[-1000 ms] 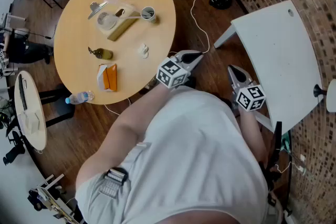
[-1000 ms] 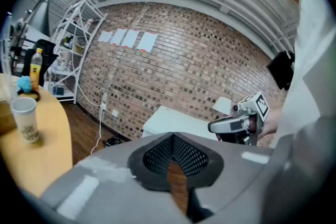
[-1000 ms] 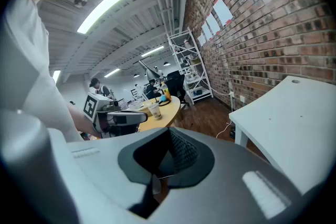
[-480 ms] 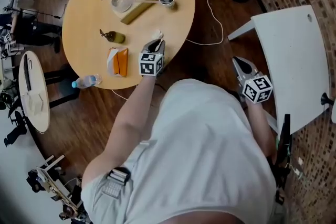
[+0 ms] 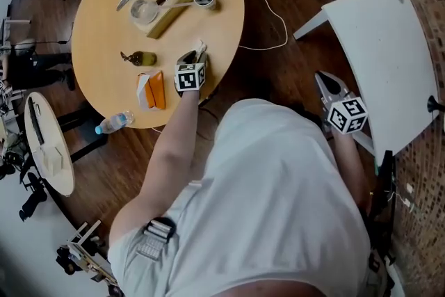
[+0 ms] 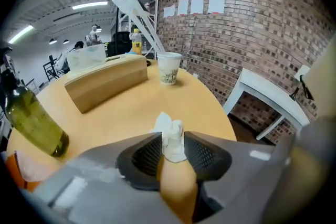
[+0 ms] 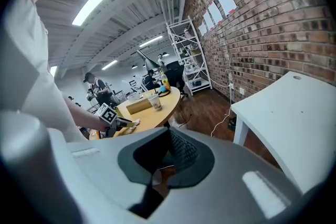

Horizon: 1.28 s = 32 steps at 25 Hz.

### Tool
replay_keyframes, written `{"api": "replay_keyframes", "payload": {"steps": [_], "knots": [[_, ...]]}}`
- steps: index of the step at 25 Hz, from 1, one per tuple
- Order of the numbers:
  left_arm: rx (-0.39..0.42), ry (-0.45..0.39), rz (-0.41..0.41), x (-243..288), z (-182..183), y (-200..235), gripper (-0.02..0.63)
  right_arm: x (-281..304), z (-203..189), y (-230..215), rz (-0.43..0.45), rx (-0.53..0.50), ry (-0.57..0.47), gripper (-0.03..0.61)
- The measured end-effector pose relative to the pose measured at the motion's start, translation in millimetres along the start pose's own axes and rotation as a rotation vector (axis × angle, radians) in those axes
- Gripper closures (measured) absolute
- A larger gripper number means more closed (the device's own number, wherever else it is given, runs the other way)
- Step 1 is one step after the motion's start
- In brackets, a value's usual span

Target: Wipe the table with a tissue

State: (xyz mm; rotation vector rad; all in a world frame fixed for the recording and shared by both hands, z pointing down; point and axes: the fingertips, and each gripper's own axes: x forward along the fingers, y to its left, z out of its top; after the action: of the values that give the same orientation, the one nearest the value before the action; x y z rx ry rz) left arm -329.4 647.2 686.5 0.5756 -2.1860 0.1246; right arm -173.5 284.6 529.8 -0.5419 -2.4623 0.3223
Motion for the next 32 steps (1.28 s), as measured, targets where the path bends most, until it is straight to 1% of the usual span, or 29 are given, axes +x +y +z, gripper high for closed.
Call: {"api": "replay_keyframes", "payload": {"steps": [2,3,4,9,11,13,16,20,23,27,29,32], "knots": [[0.005,0.018,0.002,1.4,-2.4,0.8,0.481,-4.9,-0.4,-1.1,-0.021,0.010,-0.004,0.571],[0.013,0.014,0.006,-0.1,0.0,0.5,0.528,-7.1,0.5,-1.9,-0.029,0.014,-0.006,0.571],[0.019,0.007,0.009,-1.8,3.8,-0.7,0.537,-9.0,1.8,-3.0,-0.036,0.018,-0.008,0.571],[0.034,-0.046,-0.044,-2.5,22.2,-21.7,0.541,-10.5,-3.7,-5.9,-0.071,0.043,-0.031,0.571],[0.056,-0.064,-0.084,-5.7,28.6,-33.3,0.541,-8.8,-5.2,-4.3,-0.086,0.053,-0.041,0.571],[0.090,-0.075,-0.152,-7.6,39.2,-60.5,0.541,-16.9,-1.3,-4.1,-0.112,0.069,-0.052,0.571],[0.155,-0.075,-0.276,-8.6,50.8,-118.1,0.541,-37.7,1.5,-8.6,-0.146,0.092,-0.068,0.571],[0.253,-0.083,-0.475,3.1,71.4,-197.3,0.543,-62.4,-8.2,-20.4,-0.238,0.137,-0.102,0.571],[0.298,-0.094,-0.611,2.2,83.2,-252.9,0.543,-78.8,-15.8,-30.9,-0.298,0.175,-0.127,0.571],[0.347,-0.150,-0.809,-12.2,106.4,-325.9,0.549,-97.6,-23.2,-45.6,-0.346,0.220,-0.163,0.571],[0.381,-0.165,-0.885,-19.0,115.9,-360.0,0.549,-107.3,-30.0,-54.7,-0.365,0.245,-0.177,0.571],[0.422,-0.162,-0.956,-24.6,125.3,-403.1,0.549,-123.6,-37.4,-70.3,-0.394,0.284,-0.196,0.571]]}}
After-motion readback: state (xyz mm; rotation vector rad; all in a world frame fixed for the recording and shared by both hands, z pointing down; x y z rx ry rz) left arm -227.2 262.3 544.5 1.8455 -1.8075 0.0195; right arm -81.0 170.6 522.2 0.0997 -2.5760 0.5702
